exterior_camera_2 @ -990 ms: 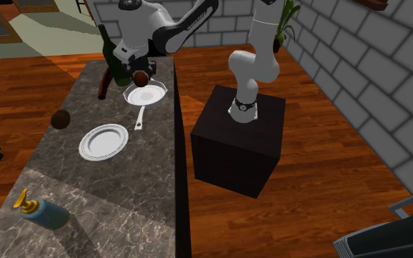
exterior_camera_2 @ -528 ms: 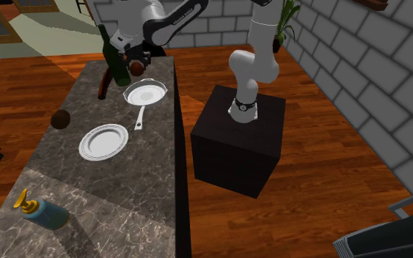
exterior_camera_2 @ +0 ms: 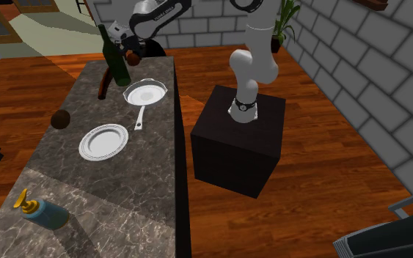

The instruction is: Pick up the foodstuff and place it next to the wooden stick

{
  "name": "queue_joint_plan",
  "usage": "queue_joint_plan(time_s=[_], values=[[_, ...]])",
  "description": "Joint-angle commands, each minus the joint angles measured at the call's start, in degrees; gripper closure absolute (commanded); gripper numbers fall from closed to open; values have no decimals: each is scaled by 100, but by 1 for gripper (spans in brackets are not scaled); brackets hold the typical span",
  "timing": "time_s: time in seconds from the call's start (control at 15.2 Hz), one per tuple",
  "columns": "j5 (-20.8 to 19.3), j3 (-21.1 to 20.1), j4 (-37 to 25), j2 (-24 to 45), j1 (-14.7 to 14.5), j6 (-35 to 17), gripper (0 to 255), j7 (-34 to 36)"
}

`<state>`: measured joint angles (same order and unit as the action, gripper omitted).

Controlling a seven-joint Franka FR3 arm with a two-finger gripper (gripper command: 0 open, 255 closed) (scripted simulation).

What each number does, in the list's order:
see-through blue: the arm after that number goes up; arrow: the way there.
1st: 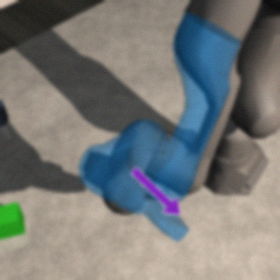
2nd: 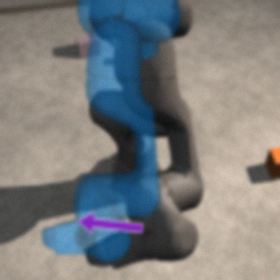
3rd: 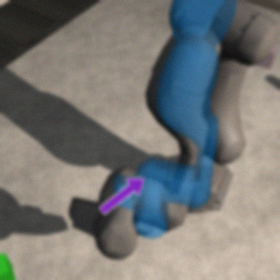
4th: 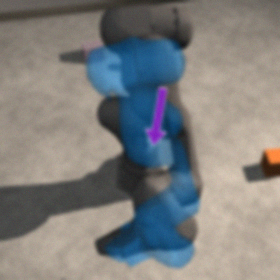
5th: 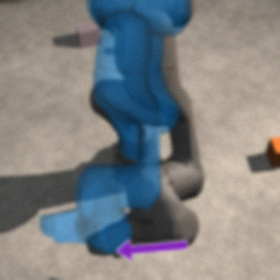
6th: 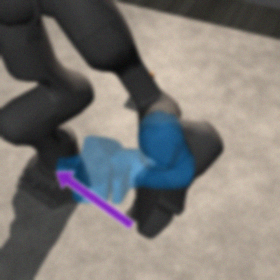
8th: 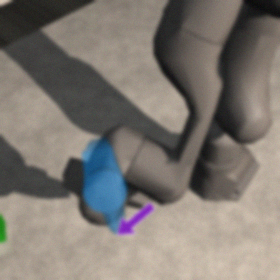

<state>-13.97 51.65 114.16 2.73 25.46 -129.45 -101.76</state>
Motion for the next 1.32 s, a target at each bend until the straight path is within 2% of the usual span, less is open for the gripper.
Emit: queue_joint_plan(time_s=[0.0,0.2,0.46,0.59,1.25], values=[[456,103,-248,347,213,-66,255,-531],[1185,114,-701,923,686,-80,255,-1302],[2025,-115,-1445,1658,1538,52,255,-2176],[2325,-244,-1811,1961,1928,151,255,-2483],[2555,-420,-1351,2219,2027,-510,255,-2564]])
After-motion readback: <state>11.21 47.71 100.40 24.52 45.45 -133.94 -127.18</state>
